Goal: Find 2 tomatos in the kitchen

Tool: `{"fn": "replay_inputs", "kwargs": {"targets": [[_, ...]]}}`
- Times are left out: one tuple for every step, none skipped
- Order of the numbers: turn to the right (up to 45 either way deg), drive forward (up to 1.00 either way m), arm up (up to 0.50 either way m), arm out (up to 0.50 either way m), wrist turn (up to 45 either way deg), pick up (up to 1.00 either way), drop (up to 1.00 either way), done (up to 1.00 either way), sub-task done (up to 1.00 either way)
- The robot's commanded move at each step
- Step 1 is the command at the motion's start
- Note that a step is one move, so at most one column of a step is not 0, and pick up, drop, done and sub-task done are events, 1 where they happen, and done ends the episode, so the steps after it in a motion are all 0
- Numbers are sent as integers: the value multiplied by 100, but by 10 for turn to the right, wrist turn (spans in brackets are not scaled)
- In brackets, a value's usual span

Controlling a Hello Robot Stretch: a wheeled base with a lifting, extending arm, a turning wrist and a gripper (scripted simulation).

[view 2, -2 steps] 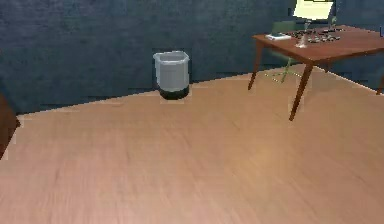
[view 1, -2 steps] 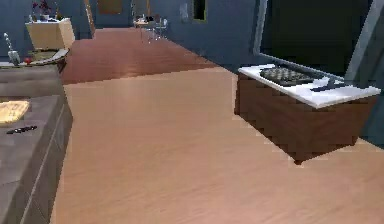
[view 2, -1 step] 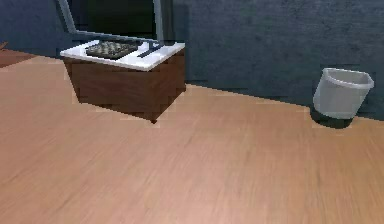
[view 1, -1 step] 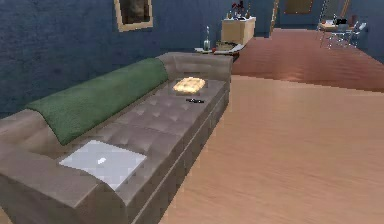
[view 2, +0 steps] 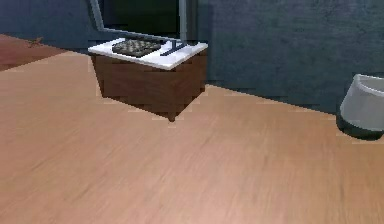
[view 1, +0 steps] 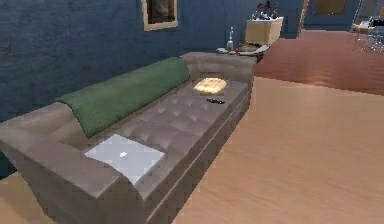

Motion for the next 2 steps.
{"fn": "replay_inputs", "kwargs": {"targets": [[0,5,0,0,0,0,0,0,0],[270,0,0,0,0,0,0,0,0]]}}
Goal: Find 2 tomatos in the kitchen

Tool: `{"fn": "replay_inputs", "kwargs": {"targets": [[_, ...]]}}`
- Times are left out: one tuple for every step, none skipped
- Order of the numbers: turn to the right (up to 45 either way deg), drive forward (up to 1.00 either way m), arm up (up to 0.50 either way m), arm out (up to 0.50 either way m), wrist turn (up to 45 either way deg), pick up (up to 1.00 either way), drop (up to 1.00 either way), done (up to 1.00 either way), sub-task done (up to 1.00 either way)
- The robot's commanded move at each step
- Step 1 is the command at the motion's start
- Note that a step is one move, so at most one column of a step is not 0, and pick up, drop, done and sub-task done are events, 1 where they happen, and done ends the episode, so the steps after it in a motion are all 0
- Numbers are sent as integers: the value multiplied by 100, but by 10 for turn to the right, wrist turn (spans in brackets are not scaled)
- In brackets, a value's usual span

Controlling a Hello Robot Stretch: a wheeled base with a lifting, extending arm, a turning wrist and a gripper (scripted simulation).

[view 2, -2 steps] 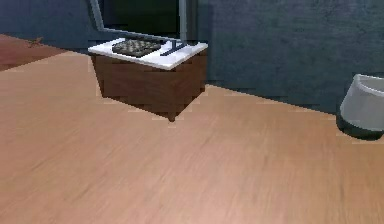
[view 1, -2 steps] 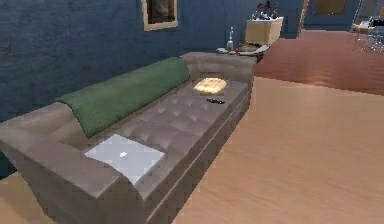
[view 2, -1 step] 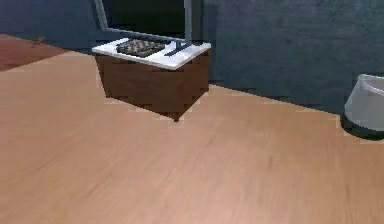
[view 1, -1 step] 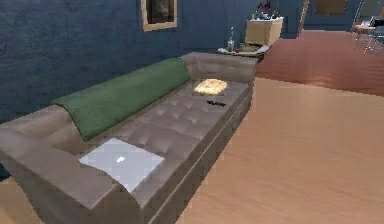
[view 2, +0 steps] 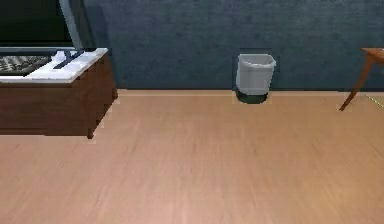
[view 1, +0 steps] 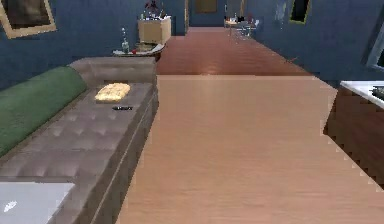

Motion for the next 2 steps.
{"fn": "replay_inputs", "kwargs": {"targets": [[0,100,0,0,0,0,0,0,0],[0,100,0,0,0,0,0,0,0]]}}
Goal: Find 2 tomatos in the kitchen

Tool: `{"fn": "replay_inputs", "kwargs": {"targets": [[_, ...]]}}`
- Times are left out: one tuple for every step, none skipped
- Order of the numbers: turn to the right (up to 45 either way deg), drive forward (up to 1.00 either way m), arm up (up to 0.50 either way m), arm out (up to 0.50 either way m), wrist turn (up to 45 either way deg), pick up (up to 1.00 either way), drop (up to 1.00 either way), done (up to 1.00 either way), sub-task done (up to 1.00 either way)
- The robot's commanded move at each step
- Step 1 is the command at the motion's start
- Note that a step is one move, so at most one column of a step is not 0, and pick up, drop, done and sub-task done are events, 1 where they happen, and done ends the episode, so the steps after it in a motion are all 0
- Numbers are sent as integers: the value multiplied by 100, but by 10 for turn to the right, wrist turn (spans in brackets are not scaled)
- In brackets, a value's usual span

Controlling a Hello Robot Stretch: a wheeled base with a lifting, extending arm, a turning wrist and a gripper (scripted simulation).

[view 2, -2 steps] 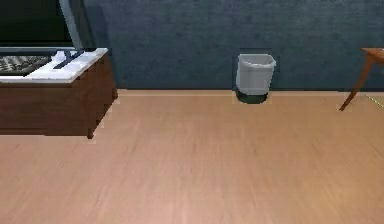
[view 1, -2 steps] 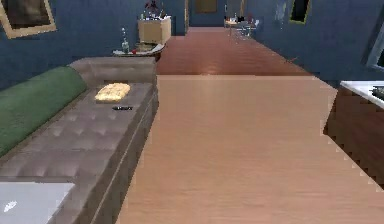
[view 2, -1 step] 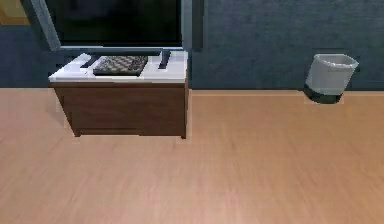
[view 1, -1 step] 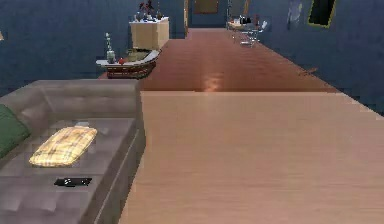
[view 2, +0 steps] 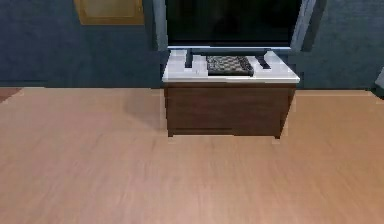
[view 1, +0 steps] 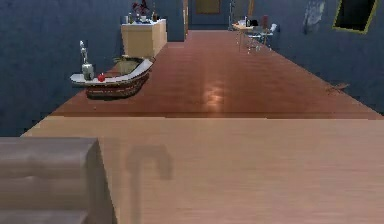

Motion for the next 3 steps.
{"fn": "replay_inputs", "kwargs": {"targets": [[0,100,0,0,0,0,0,0,0],[150,0,0,0,0,0,0,0,0],[0,15,0,0,0,0,0,0,0]]}}
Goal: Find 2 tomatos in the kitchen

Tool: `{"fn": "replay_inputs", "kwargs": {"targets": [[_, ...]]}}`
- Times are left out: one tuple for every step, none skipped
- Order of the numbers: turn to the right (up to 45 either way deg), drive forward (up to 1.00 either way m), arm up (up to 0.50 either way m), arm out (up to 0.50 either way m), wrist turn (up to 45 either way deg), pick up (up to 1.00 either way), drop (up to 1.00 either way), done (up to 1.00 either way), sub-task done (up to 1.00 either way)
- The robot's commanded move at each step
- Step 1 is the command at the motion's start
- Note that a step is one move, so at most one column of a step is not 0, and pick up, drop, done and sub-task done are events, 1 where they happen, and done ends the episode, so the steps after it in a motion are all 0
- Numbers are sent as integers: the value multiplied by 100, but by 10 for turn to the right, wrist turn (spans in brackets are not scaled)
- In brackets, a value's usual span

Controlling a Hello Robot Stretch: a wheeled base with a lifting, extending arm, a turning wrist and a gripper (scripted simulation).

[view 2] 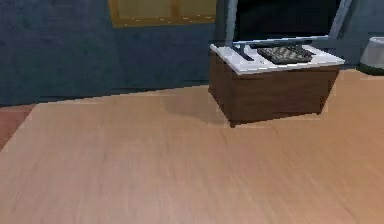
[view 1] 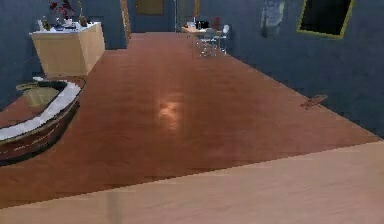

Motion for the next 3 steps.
{"fn": "replay_inputs", "kwargs": {"targets": [[-390,0,0,0,0,0,0,0,0],[0,100,0,0,0,0,0,0,0],[-60,0,0,0,0,0,0,0,0]]}}
